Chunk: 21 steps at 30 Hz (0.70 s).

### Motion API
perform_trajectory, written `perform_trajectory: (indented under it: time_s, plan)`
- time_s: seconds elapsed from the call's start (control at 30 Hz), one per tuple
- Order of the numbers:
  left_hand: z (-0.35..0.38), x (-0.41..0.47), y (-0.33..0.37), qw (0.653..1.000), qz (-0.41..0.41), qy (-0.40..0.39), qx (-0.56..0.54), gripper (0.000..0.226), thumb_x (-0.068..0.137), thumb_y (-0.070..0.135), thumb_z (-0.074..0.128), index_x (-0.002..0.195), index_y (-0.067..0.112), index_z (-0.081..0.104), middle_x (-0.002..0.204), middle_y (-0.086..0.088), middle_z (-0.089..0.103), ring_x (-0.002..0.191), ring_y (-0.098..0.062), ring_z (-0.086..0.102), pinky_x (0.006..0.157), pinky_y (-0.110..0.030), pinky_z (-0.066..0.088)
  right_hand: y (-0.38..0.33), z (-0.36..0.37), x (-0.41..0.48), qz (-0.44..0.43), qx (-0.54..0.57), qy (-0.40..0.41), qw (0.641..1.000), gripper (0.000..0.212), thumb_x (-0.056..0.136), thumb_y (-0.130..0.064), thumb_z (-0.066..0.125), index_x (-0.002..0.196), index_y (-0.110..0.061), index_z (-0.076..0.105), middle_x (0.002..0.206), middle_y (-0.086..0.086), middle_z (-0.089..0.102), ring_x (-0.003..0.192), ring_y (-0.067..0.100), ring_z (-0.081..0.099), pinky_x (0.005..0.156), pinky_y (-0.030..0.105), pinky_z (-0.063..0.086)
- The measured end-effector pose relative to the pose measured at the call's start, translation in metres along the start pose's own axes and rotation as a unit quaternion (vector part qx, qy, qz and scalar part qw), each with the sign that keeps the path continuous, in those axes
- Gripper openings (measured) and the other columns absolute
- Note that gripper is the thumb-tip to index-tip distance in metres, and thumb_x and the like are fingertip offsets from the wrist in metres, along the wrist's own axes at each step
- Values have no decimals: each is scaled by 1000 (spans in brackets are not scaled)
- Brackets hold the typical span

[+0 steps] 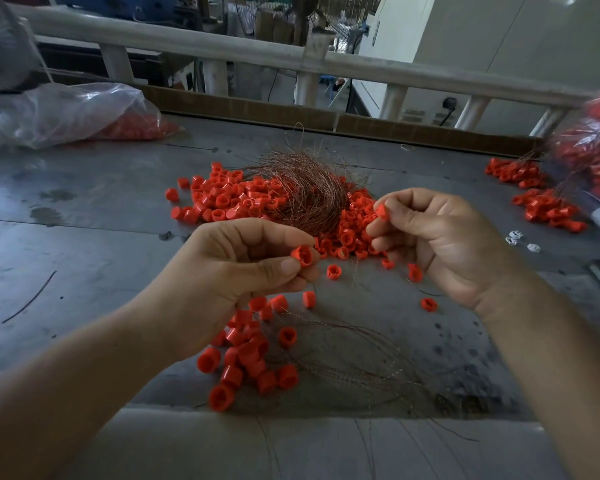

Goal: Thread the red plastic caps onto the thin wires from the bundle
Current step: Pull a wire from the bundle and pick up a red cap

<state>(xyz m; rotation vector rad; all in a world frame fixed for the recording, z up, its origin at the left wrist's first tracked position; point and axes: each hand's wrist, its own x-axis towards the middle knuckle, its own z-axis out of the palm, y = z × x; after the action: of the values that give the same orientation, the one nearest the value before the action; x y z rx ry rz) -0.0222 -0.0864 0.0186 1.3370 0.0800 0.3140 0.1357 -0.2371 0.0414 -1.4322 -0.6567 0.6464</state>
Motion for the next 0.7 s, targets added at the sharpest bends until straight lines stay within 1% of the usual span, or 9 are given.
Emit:
perform_trajectory:
  time_s: [0.13, 0.37, 0.47, 0.57, 0.7]
  plan:
    - [1, 0, 1, 1000, -2, 8, 9, 25, 59, 3, 61, 78, 13, 75, 77, -7, 73, 73, -16, 71, 61, -17, 54, -1, 14, -7, 17, 27, -53, 998, 13, 68, -20, 55, 77, -12, 58, 57, 1, 66, 48, 8, 61, 42, 14, 45]
    - [2, 1, 1, 1000, -7, 17, 20, 25, 59, 5, 63, 79, 12, 75, 78, -8, 73, 73, -17, 71, 61, -18, 54, 1, 22, -12, 8, 50, -98, 994, 14, 65, -16, 59, 79, -12, 61, 61, 2, 66, 52, 8, 61, 44, 16, 47]
    - [3, 1, 1, 999, -10, 21, 23, 26, 58, 4, 63, 78, 14, 75, 77, -7, 73, 73, -17, 71, 62, -18, 54, 3, 25, -14, -10, 14, -101, 995, 20, 63, -15, 61, 83, -11, 61, 62, 2, 66, 55, 8, 61, 49, 16, 48]
    - [4, 0, 2, 999, -8, 20, 30, 26, 57, 6, 63, 78, 15, 75, 77, -6, 73, 72, -16, 71, 61, -17, 53, 7, 30, -15, -44, -34, -98, 994, 20, 66, -16, 58, 86, -13, 60, 64, 1, 67, 59, 9, 63, 53, 17, 49]
    - [4, -1, 3, 999, -6, 20, 35, 26, 56, 6, 63, 78, 15, 75, 78, -6, 73, 71, -15, 71, 61, -17, 53, 10, 34, -16, -58, -43, -108, 991, 18, 66, -16, 58, 85, -15, 61, 64, -3, 65, 60, 6, 62, 55, 15, 48]
